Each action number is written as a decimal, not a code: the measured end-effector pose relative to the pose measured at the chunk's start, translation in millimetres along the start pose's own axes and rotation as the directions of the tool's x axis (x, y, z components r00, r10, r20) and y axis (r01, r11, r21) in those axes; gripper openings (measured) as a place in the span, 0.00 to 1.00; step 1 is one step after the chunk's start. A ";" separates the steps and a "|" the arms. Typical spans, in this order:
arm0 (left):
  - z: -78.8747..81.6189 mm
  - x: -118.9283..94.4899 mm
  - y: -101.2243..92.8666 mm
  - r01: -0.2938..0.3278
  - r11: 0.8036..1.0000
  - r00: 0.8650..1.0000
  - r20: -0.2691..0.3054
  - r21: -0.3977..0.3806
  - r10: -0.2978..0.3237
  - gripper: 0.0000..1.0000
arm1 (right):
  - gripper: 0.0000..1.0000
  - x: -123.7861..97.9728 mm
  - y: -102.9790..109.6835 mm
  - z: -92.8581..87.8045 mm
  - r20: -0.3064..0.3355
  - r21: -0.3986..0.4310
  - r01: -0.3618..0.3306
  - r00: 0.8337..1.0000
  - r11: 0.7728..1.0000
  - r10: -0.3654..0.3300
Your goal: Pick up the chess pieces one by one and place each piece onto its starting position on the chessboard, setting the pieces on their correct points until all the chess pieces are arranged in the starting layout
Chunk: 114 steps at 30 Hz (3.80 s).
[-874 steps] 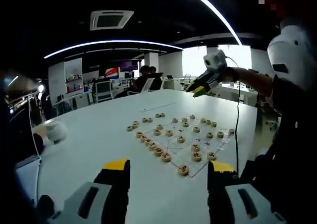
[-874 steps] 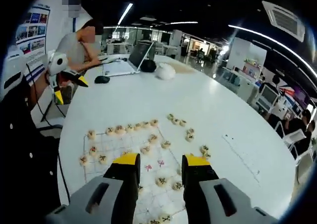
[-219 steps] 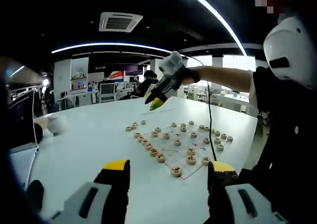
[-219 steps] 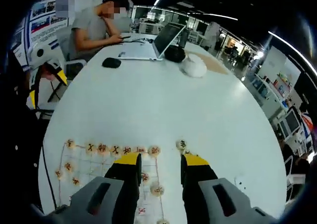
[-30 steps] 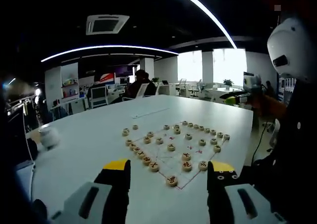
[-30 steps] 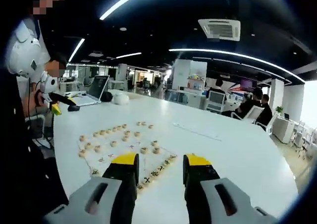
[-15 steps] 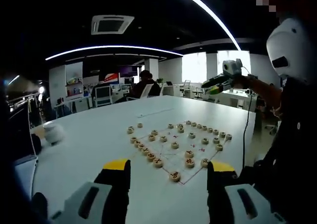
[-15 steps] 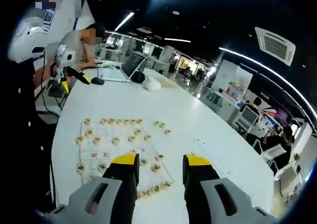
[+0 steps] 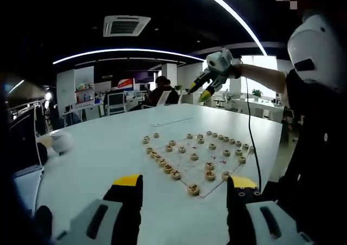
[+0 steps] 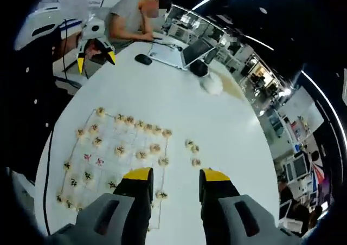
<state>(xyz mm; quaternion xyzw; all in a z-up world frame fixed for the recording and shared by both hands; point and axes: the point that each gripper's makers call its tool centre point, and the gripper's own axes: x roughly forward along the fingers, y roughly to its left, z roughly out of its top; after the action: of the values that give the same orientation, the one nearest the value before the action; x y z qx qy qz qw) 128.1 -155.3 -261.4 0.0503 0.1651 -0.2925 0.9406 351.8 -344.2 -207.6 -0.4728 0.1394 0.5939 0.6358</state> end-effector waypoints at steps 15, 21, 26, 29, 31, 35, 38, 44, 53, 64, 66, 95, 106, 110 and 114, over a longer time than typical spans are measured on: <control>-7.5 -21.6 17.0 -0.079 0.996 0.997 0.004 -0.042 0.080 0.63 | 0.32 121.3 -36.6 11.0 -0.189 -0.206 -0.244 0.960 0.948 0.206; -11.6 -28.1 23.1 -0.103 0.993 0.995 0.000 -0.057 0.103 0.63 | 0.32 153.0 -32.6 1.7 -0.263 -0.280 -0.332 0.929 0.901 0.260; -15.4 -31.0 27.2 -0.116 0.991 0.993 -0.006 -0.068 0.116 0.63 | 0.32 180.7 -37.4 -13.8 -0.327 -0.291 -0.384 0.901 0.876 0.286; -17.7 -32.6 29.4 -0.123 0.990 0.992 -0.013 -0.072 0.122 0.64 | 0.32 191.4 -38.0 -19.4 -0.347 -0.288 -0.405 0.889 0.867 0.300; -19.4 -34.0 31.8 -0.130 0.989 0.992 -0.017 -0.078 0.129 0.63 | 0.31 197.3 -38.6 -23.6 -0.363 -0.286 -0.420 0.879 0.861 0.308; -22.9 -33.8 34.9 -0.139 0.987 0.990 -0.025 -0.086 0.138 0.63 | 0.30 206.1 -40.5 -25.4 -0.368 -0.280 -0.430 0.874 0.858 0.318; -25.0 -31.7 35.9 -0.140 0.986 0.990 -0.031 -0.090 0.137 0.63 | 0.29 211.6 -39.5 -27.1 -0.375 -0.268 -0.441 0.867 0.856 0.329; -25.5 -26.6 37.0 -0.135 0.987 0.991 -0.039 -0.089 0.132 0.63 | 0.26 217.0 -35.2 -31.0 -0.391 -0.261 -0.461 0.854 0.848 0.343; -27.5 -23.8 35.4 -0.131 0.988 0.991 -0.050 -0.087 0.127 0.63 | 0.19 217.8 -39.6 -28.4 -0.371 -0.263 -0.439 0.868 0.859 0.330; -19.8 -12.5 30.1 -0.094 0.993 0.995 -0.031 -0.071 0.092 0.63 | 0.19 148.3 -61.5 -5.7 -0.182 -0.104 -0.253 0.956 0.962 0.232; -16.0 -8.7 27.6 -0.078 0.995 0.997 -0.022 -0.061 0.077 0.63 | 0.19 125.0 -61.3 -9.4 -0.165 -0.060 -0.212 0.966 0.976 0.199; 8.0 41.5 -8.6 0.113 0.993 0.994 0.000 0.021 -0.113 0.63 | 0.19 -142.5 129.1 -130.8 -0.168 0.553 0.384 0.920 0.740 -0.353; 8.5 42.8 -9.5 0.114 0.993 0.993 -0.014 0.023 -0.113 0.63 | 0.19 -148.3 136.4 -146.6 -0.187 0.705 0.394 0.906 0.590 -0.381; 8.0 42.7 -14.1 0.126 0.992 0.992 -0.009 0.019 -0.126 0.63 | 0.19 -123.5 117.8 -135.9 -0.162 0.740 0.320 0.938 0.591 -0.306; 5.3 42.4 -16.8 0.130 0.991 0.991 -0.012 0.014 -0.130 0.63 | 0.19 -102.1 95.3 -129.9 -0.176 0.736 0.290 0.954 0.612 -0.241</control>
<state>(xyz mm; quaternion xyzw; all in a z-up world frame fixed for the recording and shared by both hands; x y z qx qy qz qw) 152.8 -192.7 -270.9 0.0478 0.1710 -0.3540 0.9182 291.1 -522.0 -240.5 -0.1987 0.3205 0.3669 0.8504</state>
